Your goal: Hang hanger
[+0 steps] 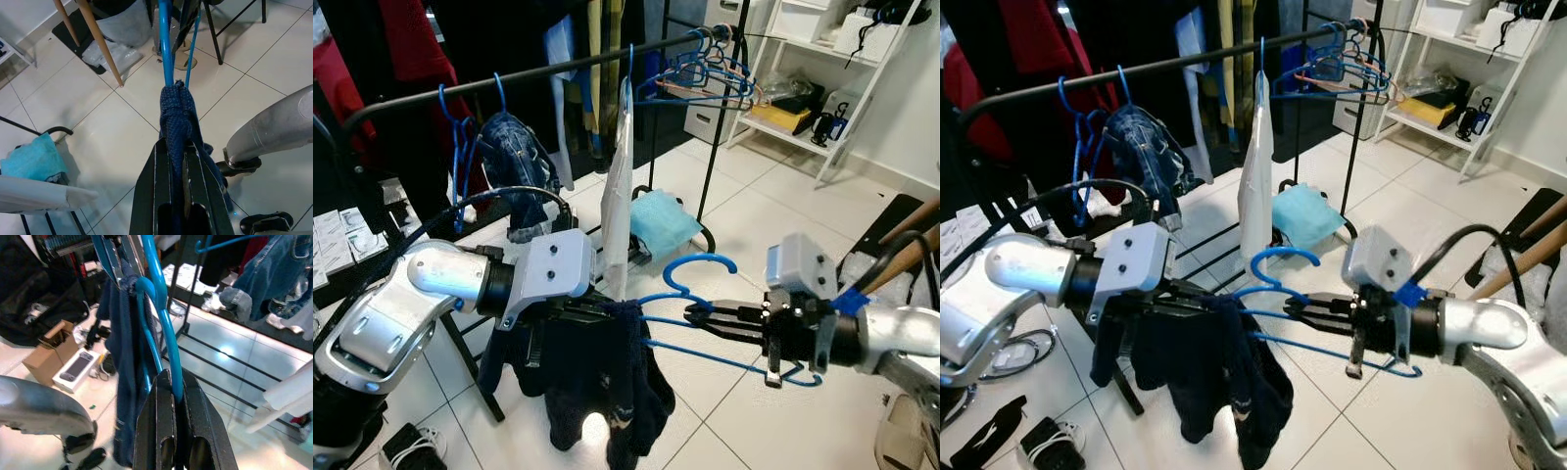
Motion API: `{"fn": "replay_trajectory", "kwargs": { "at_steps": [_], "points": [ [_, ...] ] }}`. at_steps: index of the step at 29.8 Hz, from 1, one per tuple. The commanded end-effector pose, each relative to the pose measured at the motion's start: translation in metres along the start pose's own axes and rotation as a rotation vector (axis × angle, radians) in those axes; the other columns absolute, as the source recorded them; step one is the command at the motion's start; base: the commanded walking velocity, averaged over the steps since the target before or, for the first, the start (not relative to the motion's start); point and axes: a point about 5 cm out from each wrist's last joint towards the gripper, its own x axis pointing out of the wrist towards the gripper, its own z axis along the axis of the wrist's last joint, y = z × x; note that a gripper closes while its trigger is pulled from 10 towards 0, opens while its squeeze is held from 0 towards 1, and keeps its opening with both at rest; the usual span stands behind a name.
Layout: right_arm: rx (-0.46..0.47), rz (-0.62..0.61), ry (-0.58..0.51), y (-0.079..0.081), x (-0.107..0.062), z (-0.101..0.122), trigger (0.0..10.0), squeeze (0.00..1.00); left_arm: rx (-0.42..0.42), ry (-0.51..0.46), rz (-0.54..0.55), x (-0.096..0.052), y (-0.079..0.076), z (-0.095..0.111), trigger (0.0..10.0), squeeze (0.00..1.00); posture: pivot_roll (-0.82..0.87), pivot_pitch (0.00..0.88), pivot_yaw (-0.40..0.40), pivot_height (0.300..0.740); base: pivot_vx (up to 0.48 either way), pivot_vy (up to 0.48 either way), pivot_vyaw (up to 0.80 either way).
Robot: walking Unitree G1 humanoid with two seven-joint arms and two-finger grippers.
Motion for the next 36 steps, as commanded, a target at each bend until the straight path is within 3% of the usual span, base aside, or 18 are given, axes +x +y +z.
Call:
{"fn": "replay_trajectory", "kwargs": {
  "at_steps": [1, 6, 7, 8, 9, 14, 23, 25, 26, 27, 28, 29, 31, 36],
  "points": [
    [-0.006, -0.053, 0.038, -0.005, 0.001, -0.005, 0.0, 0.00, 0.057, -0.058, -0.062, 0.009, -0.005, 0.013, 10.0, 0.00, -0.09, 0.079, 0.016, 0.740, 0.000, 0.000, 0.00],
    [-0.022, -0.084, 0.054, -0.010, 0.001, -0.006, 0.0, 0.00, 0.041, -0.073, -0.074, 0.010, -0.006, 0.015, 10.0, 0.00, -0.09, 0.079, 0.016, 0.740, 0.000, 0.000, 0.00],
    [-0.027, -0.088, 0.053, -0.011, 0.001, -0.006, 0.0, 0.00, 0.015, -0.087, -0.097, 0.009, -0.008, 0.016, 10.0, 0.85, -0.09, 0.074, 0.014, 0.740, 0.000, 0.000, 0.00],
    [-0.027, -0.088, 0.053, -0.011, 0.001, -0.006, 0.0, 0.00, 0.015, -0.087, -0.097, 0.009, -0.008, 0.016, 10.0, 0.85, -0.09, 0.074, 0.014, 0.740, 0.000, 0.000, 0.00],
    [-0.031, -0.091, 0.050, -0.012, 0.001, -0.006, 0.0, 0.00, -0.010, -0.103, -0.116, 0.007, -0.009, 0.017, 10.0, 1.00, -0.09, 0.074, 0.014, 0.740, 0.000, 0.000, 0.00],
    [-0.042, -0.092, 0.032, -0.012, 0.000, -0.003, 0.0, 0.00, -0.034, -0.127, -0.135, 0.003, -0.009, 0.019, 10.0, 1.00, -0.09, 0.071, 0.014, 0.740, 0.000, 0.000, 0.00],
    [-0.056, -0.093, 0.010, -0.013, -0.003, 0.001, 0.0, 0.00, -0.040, -0.136, -0.071, -0.010, 0.001, 0.017, 10.0, 1.00, -0.09, 0.072, 0.016, 0.740, 0.000, 0.000, 0.00],
    [-0.056, -0.095, 0.004, -0.012, -0.004, 0.002, 0.0, 0.00, -0.043, -0.143, -0.037, -0.016, 0.007, 0.017, 10.0, 1.00, -0.09, 0.072, 0.016, 0.740, 0.000, 0.000, 0.00],
    [-0.053, -0.097, -0.006, -0.012, -0.006, 0.003, 0.0, 0.00, -0.058, -0.169, 0.018, -0.029, 0.016, 0.017, 10.0, 1.00, -0.10, 0.074, 0.019, 0.740, 0.000, 0.000, 0.00],
    [-0.053, -0.097, -0.006, -0.012, -0.006, 0.003, 0.0, 0.00, -0.058, -0.169, 0.018, -0.029, 0.016, 0.017, 10.0, 1.00, -0.10, 0.074, 0.019, 0.740, 0.000, 0.000, 0.00],
    [-0.051, -0.099, -0.012, -0.011, -0.007, 0.003, 0.0, 0.00, -0.068, -0.191, 0.062, -0.040, 0.022, 0.017, 10.0, 1.00, -0.10, 0.075, 0.022, 0.740, 0.000, 0.000, 0.00],
    [-0.051, -0.099, -0.012, -0.011, -0.007, 0.003, 0.0, 0.00, -0.068, -0.191, 0.062, -0.040, 0.022, 0.017, 10.0, 1.00, -0.10, 0.075, 0.022, 0.740, 0.000, 0.000, 0.00],
    [-0.048, -0.099, -0.027, -0.010, -0.010, 0.005, 0.0, 0.00, -0.085, -0.240, 0.128, -0.059, 0.030, 0.019, 10.0, 1.00, -0.10, 0.074, 0.023, 0.740, 0.000, 0.000, 0.00],
    [-0.047, -0.084, -0.123, -0.009, -0.015, 0.020, 0.0, 0.00, -0.105, -0.279, 0.202, -0.065, 0.036, 0.015, 10.0, 1.00, -0.10, 0.074, 0.023, 0.740, 0.000, 0.000, 0.00]
  ]
}}
